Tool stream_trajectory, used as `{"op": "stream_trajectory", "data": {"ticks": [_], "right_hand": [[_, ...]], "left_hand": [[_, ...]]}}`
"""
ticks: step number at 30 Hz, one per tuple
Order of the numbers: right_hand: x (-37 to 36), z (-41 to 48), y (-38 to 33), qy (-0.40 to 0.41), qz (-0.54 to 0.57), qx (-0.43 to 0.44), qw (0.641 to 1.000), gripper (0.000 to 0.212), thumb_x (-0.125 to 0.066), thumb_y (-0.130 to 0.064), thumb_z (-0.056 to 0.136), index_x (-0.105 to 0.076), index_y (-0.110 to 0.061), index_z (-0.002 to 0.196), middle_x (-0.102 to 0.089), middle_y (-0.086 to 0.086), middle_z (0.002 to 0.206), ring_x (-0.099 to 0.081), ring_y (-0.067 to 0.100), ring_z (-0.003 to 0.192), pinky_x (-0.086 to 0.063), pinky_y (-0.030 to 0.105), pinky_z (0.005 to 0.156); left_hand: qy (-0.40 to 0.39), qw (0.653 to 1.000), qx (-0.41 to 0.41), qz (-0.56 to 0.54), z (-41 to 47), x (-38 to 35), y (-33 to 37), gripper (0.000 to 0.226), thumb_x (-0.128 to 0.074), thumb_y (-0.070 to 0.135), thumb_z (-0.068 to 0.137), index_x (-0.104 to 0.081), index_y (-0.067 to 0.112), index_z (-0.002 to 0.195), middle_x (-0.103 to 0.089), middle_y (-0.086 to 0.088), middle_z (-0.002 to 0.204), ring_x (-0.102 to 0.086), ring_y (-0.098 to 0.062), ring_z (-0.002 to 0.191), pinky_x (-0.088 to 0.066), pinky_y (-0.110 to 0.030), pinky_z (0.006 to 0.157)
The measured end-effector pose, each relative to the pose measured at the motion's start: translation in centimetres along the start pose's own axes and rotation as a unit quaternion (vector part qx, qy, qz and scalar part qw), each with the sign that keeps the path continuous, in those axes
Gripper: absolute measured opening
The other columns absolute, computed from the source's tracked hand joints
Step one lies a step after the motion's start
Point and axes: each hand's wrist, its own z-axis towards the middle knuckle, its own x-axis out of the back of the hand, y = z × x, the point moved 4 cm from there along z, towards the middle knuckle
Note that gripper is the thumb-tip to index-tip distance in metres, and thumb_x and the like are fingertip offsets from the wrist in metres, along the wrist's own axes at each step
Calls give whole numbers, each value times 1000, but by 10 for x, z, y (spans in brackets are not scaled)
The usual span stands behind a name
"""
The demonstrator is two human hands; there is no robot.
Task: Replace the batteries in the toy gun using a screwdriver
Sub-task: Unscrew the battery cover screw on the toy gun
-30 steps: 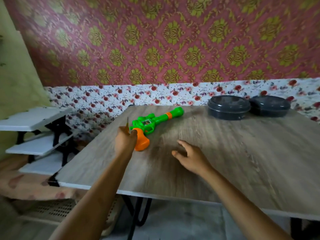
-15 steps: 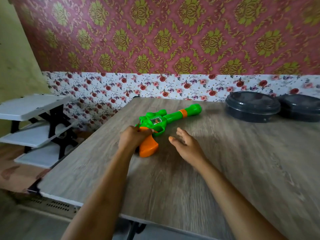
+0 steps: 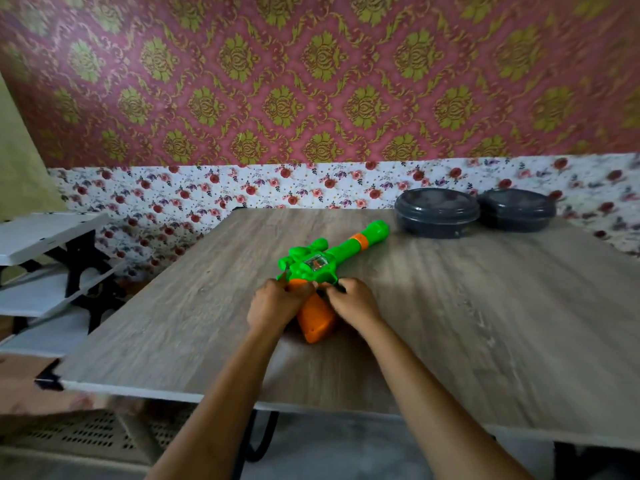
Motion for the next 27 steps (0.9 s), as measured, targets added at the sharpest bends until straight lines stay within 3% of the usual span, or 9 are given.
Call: {"op": "stream_trajectory", "data": {"ticks": [2, 4, 7, 9, 11, 14, 20, 23, 27], "right_hand": [[6, -9, 5, 6, 54, -15, 998, 41, -53, -33, 90, -44, -12, 57, -56, 16, 71, -53, 26, 77, -31, 30, 61], [10, -20, 11, 10, 120, -20, 993, 43, -55, -33, 90, -42, -13, 54, -44, 4, 57, -44, 21, 65, -24, 32, 54], [22, -33, 16, 29, 265, -21, 964, 26, -56, -28, 90, -61, -10, 72, -51, 5, 66, -46, 15, 66, -32, 28, 57], [30, -35, 16, 29, 373, -22, 927, 17, -55, -23, 92, -60, -14, 79, -59, 3, 75, -55, 15, 74, -42, 27, 70], [37, -31, 13, -6, 440, -18, 898, 12, -52, -24, 93, -56, -13, 98, -65, 3, 89, -63, 14, 81, -49, 27, 75], [47, -20, 8, -38, 439, -4, 898, 36, -59, -33, 89, -52, -14, 119, -67, 9, 107, -66, 21, 95, -54, 36, 82], [63, 1, 23, -46, 472, -4, 880, 29, -58, -21, 89, -54, -18, 118, -66, 5, 100, -63, 20, 90, -49, 32, 71], [56, 12, 36, -35, 475, -13, 879, 30, -60, -22, 88, -55, -18, 117, -66, 6, 100, -63, 21, 90, -49, 31, 69], [55, 19, 38, -21, 446, -7, 895, 46, -67, -18, 82, -51, -15, 125, -64, 8, 113, -61, 23, 101, -51, 39, 86]], "left_hand": [[5, 995, 17, -97, -11, 0, 1, 55, -73, 50, 73, -62, 2, 98, -65, -21, 99, -62, -33, 92, -39, -30, 64], [-9, 974, 20, -225, -27, -1, 4, 37, -79, 36, 72, -59, 7, 86, -63, -17, 87, -59, -25, 72, -39, -28, 57], [-27, 928, 14, -370, -48, -4, 12, 38, -78, 23, 76, -52, 7, 99, -58, -7, 83, -55, -13, 65, -45, -22, 46], [-40, 906, -10, -422, -57, -4, 22, 37, -74, 20, 79, -47, 10, 102, -56, -3, 81, -55, -11, 67, -47, -20, 46], [-56, 896, -50, -438, -61, -7, 35, 32, -71, 19, 82, -45, 14, 100, -56, 0, 83, -56, -8, 68, -47, -20, 50], [-77, 881, -127, -449, -59, -14, 56, 25, -68, 13, 85, -46, 19, 95, -57, 1, 84, -59, 0, 65, -45, -13, 49], [-120, 872, -186, -436, -38, -34, 76, 22, -61, 17, 89, -44, 16, 103, -60, -6, 93, -60, -13, 81, -54, -24, 65], [-122, 872, -199, -429, -28, -42, 73, 17, -59, 16, 90, -45, 14, 100, -59, -2, 86, -60, -2, 73, -51, -19, 62], [-131, 867, -201, -437, -21, -43, 71, 12, -59, 18, 91, -48, 17, 96, -60, -2, 88, -59, -4, 75, -50, -19, 66]]}}
